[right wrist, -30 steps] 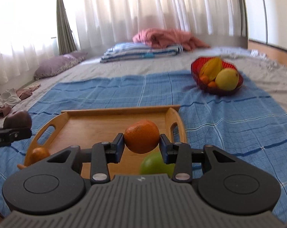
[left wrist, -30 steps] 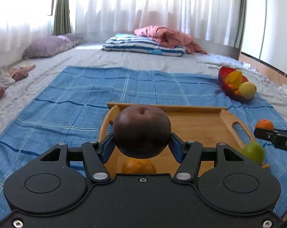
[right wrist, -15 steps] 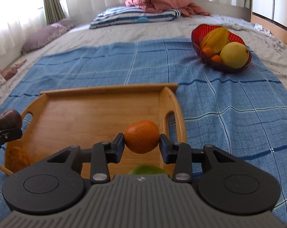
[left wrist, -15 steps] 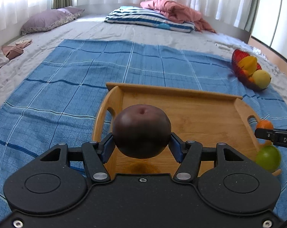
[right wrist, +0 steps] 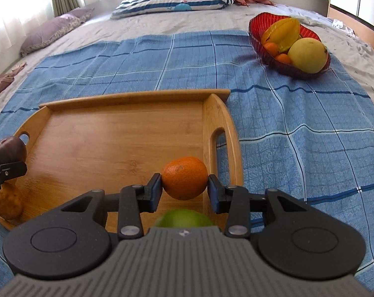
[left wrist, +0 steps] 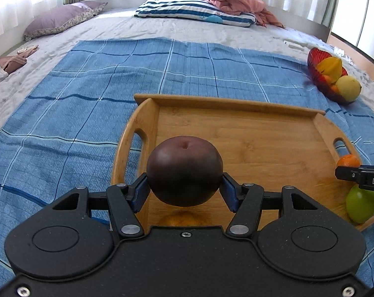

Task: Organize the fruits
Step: 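Carry the dark fruit in the left gripper and the tangerine in the right gripper over the tray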

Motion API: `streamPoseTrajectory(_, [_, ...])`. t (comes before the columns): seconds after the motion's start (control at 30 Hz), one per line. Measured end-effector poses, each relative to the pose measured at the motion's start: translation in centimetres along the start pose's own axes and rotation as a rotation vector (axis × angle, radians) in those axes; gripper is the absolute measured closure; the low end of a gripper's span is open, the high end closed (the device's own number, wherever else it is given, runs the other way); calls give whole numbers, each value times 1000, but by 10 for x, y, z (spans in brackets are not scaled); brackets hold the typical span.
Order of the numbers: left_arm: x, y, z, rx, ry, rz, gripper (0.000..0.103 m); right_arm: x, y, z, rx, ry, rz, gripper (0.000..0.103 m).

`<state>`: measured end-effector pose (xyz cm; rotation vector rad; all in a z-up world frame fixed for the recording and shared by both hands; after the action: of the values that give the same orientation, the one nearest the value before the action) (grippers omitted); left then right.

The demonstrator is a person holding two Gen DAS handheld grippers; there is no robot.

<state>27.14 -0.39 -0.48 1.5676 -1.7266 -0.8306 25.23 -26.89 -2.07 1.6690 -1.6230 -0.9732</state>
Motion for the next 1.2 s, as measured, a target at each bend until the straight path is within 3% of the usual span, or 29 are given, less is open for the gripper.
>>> streamPoseTrajectory(1.07, [-5,-16,11,-18,13,10,44,-4,-7,4,-3,19,-5,59])
streamPoseTrajectory(1.13, [-6,-15,11,-18,15,12,44,-4,-7,4,-2,17,-6,58])
streamPoseTrajectory(1.2, [-6,-15,11,-18,23,16,44,-4,-7,5,0,14,-9,49])
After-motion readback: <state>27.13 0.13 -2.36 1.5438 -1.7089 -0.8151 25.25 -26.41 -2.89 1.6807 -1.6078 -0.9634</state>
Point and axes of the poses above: each gripper's, at about its wrist camera, not at the fingertips, and y roughly against the way its jaws point, x to its right, z to its underside, the point moved 8 cm from there along -y, roughly the way its jaws point, and after that the axes turned 7 degrees about -x, right-handed, at the moved point
